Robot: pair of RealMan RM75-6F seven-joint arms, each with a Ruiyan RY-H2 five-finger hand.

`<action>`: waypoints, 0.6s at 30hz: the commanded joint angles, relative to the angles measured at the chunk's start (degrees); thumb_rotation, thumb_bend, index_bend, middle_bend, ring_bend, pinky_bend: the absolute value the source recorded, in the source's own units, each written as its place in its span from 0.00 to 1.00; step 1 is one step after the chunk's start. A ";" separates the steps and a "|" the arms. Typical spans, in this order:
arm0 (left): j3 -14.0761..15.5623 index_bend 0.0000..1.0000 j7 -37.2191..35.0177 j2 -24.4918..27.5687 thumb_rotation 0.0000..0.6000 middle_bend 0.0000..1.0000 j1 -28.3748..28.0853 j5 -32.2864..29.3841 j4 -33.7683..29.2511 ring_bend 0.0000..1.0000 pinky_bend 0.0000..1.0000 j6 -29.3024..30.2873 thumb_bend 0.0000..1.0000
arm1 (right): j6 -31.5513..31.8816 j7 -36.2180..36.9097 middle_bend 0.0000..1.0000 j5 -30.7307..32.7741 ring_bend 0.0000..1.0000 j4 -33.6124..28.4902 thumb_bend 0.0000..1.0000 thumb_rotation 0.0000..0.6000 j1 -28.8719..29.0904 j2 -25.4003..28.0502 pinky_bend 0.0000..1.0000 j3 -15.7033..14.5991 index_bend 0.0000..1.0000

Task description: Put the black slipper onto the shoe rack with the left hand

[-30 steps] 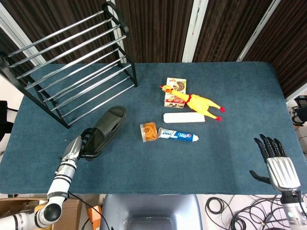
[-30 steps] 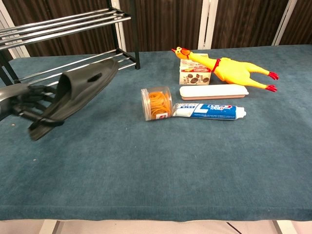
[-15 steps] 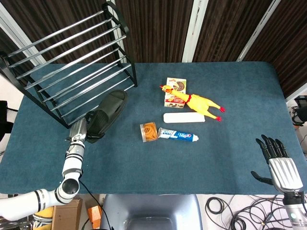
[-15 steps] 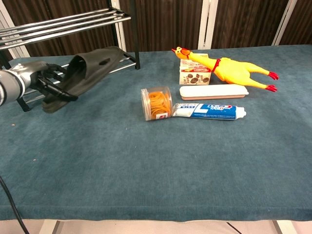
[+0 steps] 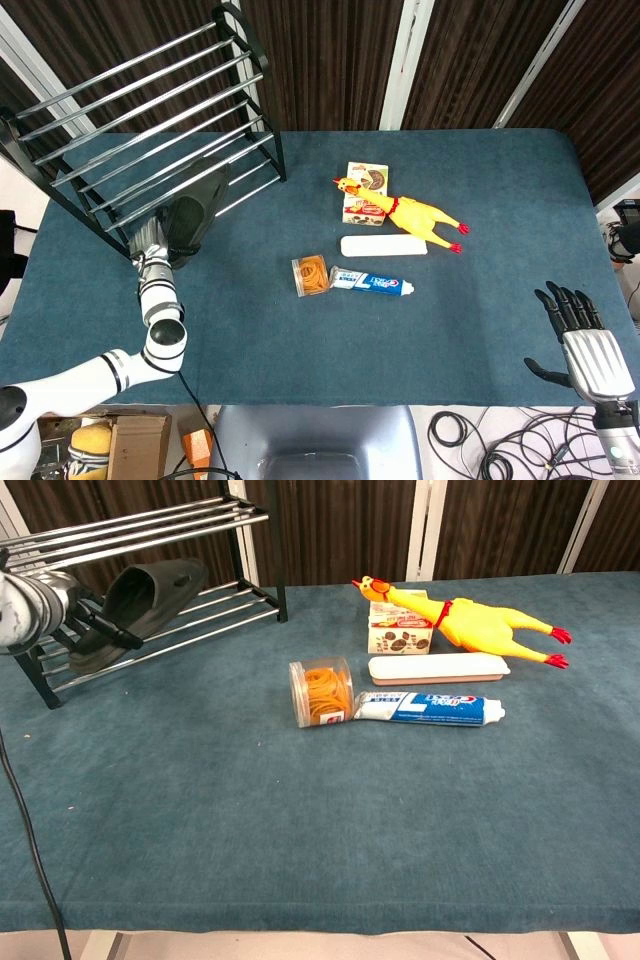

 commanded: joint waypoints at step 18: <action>-6.73 0.39 6.04 -9.17 1.00 0.77 -8.52 -5.56 27.98 0.77 0.95 -4.90 0.31 | 1.67 5.51 0.00 -1.78 0.00 0.98 0.08 1.00 -0.72 1.88 0.02 -0.60 0.00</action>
